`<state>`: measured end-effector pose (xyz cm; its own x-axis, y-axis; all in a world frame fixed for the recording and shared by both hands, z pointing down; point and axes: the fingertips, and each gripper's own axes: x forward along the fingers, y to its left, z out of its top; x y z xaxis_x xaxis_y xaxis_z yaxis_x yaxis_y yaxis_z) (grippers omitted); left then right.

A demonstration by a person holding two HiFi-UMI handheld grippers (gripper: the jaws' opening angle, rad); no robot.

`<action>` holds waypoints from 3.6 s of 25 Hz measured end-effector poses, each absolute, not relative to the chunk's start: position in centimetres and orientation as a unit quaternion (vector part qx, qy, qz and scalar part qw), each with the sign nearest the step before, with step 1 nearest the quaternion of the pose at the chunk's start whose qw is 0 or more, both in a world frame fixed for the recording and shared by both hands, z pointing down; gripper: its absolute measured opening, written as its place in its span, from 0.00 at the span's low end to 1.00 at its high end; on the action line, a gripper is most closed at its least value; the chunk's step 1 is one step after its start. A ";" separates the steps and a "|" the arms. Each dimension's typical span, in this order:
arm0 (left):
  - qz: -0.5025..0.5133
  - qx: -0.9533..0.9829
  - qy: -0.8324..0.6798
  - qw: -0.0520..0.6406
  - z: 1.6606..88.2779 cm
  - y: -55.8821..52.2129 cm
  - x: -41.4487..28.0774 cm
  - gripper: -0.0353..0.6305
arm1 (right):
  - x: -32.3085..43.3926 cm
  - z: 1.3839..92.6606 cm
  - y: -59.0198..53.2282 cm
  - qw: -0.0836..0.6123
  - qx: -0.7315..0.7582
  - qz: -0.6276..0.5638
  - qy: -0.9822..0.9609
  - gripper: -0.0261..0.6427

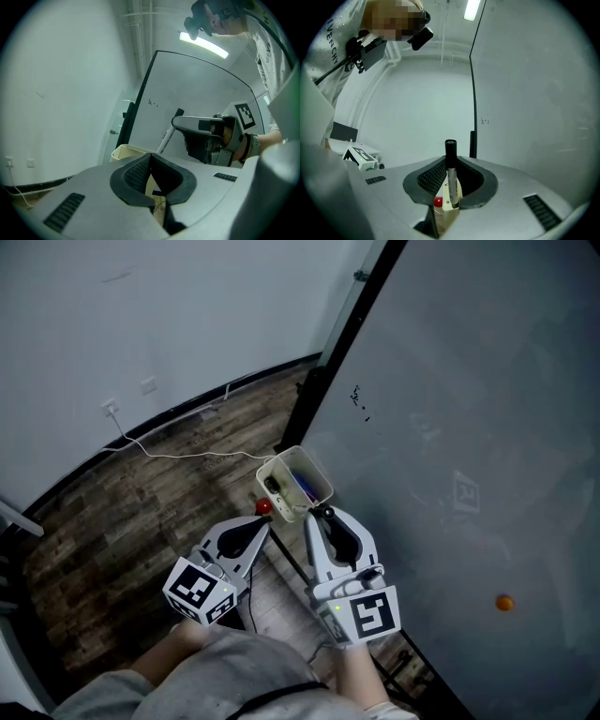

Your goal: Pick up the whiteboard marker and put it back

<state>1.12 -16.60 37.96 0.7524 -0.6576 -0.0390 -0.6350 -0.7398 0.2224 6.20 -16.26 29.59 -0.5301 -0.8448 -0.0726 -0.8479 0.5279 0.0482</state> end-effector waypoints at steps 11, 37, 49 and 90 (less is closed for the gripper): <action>-0.067 0.931 -0.350 0.083 37.0 -16.6 0.9 0.08 | 6.5 28.4 -15.7 0.014 -0.494 0.052 0.868 0.15; -0.072 0.934 -0.341 0.073 36.2 -16.6 0.8 0.08 | 6.3 26.9 -15.6 0.032 -0.494 0.062 0.867 0.15; -0.072 0.936 -0.335 0.074 36.1 -16.9 0.3 0.08 | 5.6 26.9 -15.9 0.029 -0.497 0.060 0.865 0.15; -0.041 0.948 -0.295 0.113 40.9 -20.4 2.6 0.08 | 6.5 36.6 -20.6 0.008 -0.499 -0.038 0.866 0.15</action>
<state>2.59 -20.42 40.86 0.8223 -0.5689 -0.0120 -0.5502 -0.8003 0.2384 6.54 -20.58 36.61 -0.5012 -0.8650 0.0247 -0.8638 0.4984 -0.0735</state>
